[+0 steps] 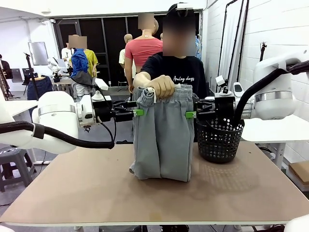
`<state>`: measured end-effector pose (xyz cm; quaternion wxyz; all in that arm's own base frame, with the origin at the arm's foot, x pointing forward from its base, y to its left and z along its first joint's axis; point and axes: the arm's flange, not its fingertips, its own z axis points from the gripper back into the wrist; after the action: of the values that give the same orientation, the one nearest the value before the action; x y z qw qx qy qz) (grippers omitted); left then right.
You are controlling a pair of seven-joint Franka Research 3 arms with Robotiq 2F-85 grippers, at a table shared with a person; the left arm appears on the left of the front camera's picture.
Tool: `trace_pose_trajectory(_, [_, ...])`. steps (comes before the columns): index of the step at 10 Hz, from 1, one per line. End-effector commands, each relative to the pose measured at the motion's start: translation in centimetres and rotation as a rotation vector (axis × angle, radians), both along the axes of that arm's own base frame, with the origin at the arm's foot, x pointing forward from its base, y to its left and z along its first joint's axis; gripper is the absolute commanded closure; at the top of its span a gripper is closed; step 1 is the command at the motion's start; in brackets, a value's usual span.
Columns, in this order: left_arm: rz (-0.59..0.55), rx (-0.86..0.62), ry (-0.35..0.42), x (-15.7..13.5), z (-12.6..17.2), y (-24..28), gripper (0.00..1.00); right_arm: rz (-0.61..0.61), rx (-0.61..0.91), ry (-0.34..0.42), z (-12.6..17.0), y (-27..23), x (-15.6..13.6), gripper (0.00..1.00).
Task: Fold the training pants.
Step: Release the ends of the Training pants and then grab the overlapped ends.
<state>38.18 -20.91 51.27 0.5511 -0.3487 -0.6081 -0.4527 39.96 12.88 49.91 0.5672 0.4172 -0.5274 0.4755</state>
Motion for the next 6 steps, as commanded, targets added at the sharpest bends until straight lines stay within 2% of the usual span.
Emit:
trace_pose_trajectory(1, [0.044,-0.019,-0.037,-0.5,-0.8,0.1,0.11,-0.037,0.042,0.03,-0.1,0.0,0.0,0.0])
trace_pose_trajectory(3, [0.032,-0.024,-0.037,-0.2,-1.0,0.3,0.11,0.025,0.092,0.066,0.1,-0.8,-0.4,0.0])
trace_pose_trajectory(4, [0.006,-0.021,-0.041,0.1,-1.1,0.4,0.11,0.142,0.156,0.106,0.0,-1.5,-0.3,0.0])
trace_pose_trajectory(6, [-0.066,0.004,-0.038,0.3,-1.1,0.5,0.11,0.195,0.15,0.116,-0.2,-2.5,0.2,0.0])
